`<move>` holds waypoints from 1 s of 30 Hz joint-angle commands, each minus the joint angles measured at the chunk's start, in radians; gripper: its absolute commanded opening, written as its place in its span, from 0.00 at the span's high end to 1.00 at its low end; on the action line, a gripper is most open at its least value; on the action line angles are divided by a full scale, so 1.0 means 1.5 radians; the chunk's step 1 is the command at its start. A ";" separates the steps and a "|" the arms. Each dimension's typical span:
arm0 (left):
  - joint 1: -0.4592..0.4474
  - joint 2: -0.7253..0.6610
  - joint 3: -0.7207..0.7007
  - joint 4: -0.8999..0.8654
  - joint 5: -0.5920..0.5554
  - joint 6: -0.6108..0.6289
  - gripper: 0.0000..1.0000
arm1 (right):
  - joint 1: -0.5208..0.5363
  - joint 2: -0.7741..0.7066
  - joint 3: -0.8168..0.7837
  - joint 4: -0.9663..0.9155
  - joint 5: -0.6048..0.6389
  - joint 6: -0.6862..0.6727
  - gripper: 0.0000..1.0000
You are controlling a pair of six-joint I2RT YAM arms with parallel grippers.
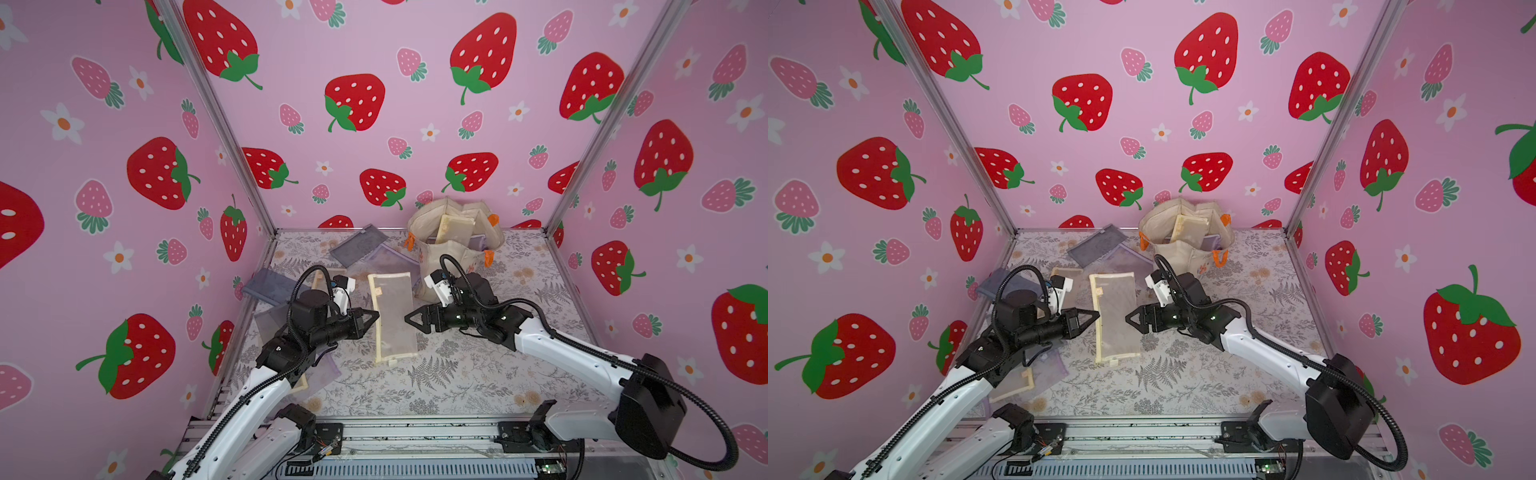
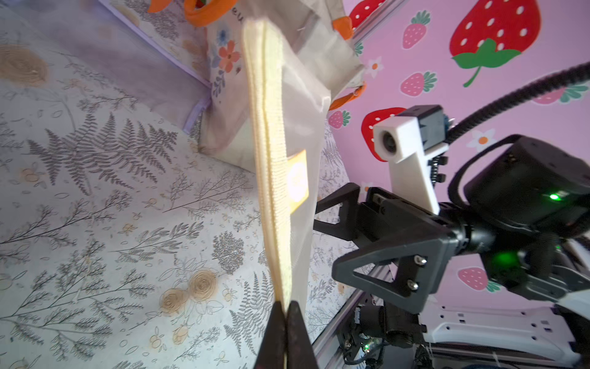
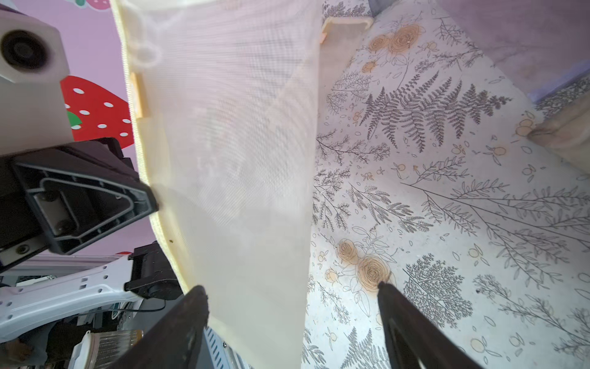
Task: Put the pencil pouch into the canvas bag
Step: Pick up the pencil pouch from the center of the board.
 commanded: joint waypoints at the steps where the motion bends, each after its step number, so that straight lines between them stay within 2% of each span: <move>1: 0.001 0.004 0.035 0.050 0.080 -0.009 1.00 | -0.001 -0.015 0.012 0.073 -0.057 0.009 0.16; 6: -0.001 0.016 0.045 0.064 0.093 -0.012 1.00 | 0.003 -0.022 -0.001 0.137 -0.091 0.018 0.20; 9: -0.002 0.019 0.042 0.076 0.099 -0.018 1.00 | 0.004 -0.030 -0.006 0.145 -0.095 0.016 0.28; 11: -0.002 0.020 0.041 0.078 0.099 -0.018 1.00 | 0.004 -0.037 -0.007 0.148 -0.095 0.014 0.39; 15: -0.003 0.024 0.043 0.069 0.091 -0.010 1.00 | 0.004 -0.051 -0.001 0.137 -0.077 0.005 0.71; 19: -0.002 0.031 0.049 0.054 0.063 -0.001 1.00 | 0.002 -0.053 0.028 0.089 -0.065 -0.015 0.92; 20: -0.003 0.033 0.051 0.046 0.051 0.004 0.96 | 0.001 -0.052 0.038 0.070 -0.064 -0.024 0.96; 21: -0.002 0.034 0.054 0.036 0.036 0.009 0.82 | -0.003 -0.052 0.051 0.045 -0.061 -0.032 1.00; 25: -0.003 0.031 0.058 -0.004 -0.020 0.030 0.38 | -0.062 -0.056 0.100 -0.011 -0.074 -0.039 1.00; 28: -0.002 0.031 0.058 -0.037 -0.063 0.044 0.19 | -0.138 -0.047 0.169 -0.071 -0.085 -0.060 1.00; 30: -0.002 0.035 0.057 -0.054 -0.083 0.049 0.14 | -0.195 -0.024 0.232 -0.106 -0.095 -0.072 1.00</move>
